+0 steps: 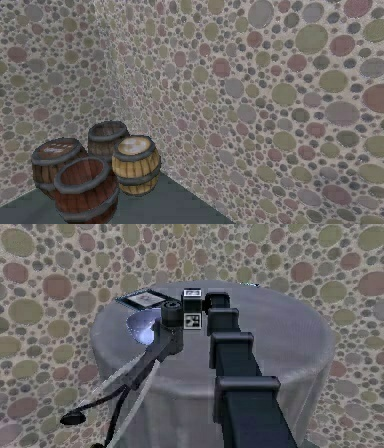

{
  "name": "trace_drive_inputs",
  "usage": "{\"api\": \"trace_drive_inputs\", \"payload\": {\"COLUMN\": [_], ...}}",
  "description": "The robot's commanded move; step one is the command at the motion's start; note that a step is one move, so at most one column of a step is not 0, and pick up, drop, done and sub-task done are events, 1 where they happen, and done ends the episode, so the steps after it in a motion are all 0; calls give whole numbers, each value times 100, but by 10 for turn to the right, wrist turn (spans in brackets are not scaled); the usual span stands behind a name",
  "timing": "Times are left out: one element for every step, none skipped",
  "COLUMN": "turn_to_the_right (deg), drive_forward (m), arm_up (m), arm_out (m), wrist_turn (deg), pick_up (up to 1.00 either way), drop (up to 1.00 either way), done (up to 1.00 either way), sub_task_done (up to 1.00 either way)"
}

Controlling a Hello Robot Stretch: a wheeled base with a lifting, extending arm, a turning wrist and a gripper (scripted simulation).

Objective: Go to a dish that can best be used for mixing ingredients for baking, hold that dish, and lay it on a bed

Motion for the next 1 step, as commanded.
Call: {"api": "trace_drive_inputs", "payload": {"turn_to_the_right": [0], "drive_forward": [0], "arm_up": [0], "arm_out": [0], "wrist_turn": [450], "pick_up": [0], "drop": [0], "done": [0], "sub_task_done": [0]}}
